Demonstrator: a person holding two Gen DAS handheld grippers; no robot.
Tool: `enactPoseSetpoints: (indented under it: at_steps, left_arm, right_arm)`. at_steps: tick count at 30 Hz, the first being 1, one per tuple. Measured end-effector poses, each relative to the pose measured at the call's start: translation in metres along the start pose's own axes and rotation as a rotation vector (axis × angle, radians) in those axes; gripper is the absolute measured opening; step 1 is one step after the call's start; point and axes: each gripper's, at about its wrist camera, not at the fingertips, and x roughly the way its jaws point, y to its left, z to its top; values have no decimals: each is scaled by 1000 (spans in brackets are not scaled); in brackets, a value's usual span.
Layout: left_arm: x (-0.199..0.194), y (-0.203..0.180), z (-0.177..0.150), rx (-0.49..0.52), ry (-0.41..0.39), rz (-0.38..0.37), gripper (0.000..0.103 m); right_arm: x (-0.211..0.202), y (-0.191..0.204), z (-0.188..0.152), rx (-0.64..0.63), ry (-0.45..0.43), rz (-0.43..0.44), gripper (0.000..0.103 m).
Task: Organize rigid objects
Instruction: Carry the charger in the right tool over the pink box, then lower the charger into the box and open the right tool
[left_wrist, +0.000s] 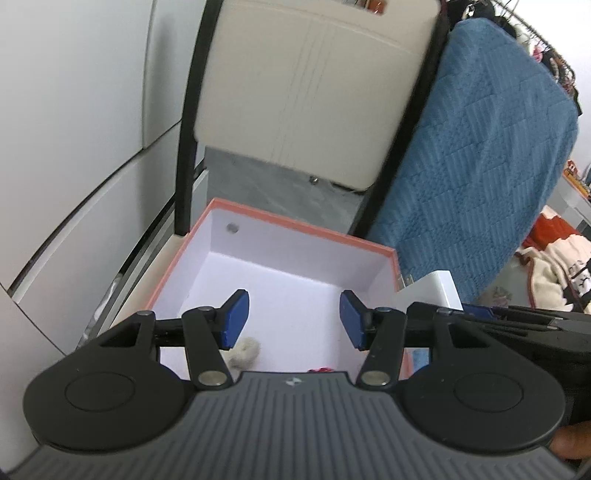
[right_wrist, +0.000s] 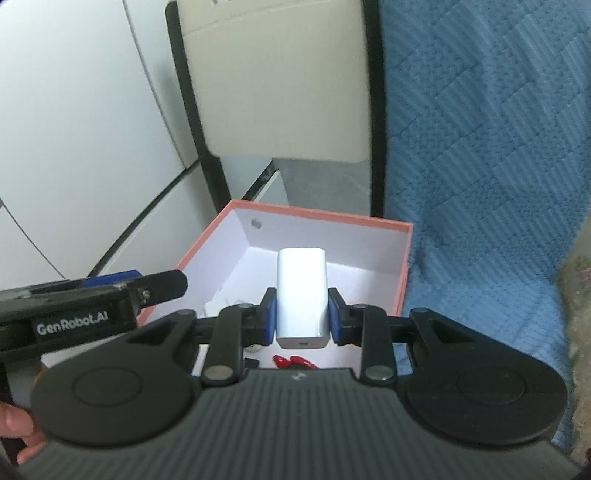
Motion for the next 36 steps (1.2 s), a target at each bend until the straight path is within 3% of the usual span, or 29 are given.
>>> enactPoseSetpoints:
  at_steps: [13, 17, 26, 31, 36]
  left_arm:
    - [57, 61, -27, -50, 117, 39, 60]
    - [69, 69, -37, -58, 147, 40, 60]
    - [73, 68, -42, -60, 154, 36, 65]
    - [60, 63, -35, -56, 118, 44, 66]
    - [34, 54, -26, -61, 61, 41, 67]
  right_arm:
    - [92, 13, -26, 21, 158, -11, 31]
    - [109, 13, -34, 9, 163, -28, 31]
    - [112, 13, -29, 2, 162, -51, 33]
    - [97, 6, -24, 17, 145, -22, 52]
    - [65, 3, -15, 20, 84, 6, 53]
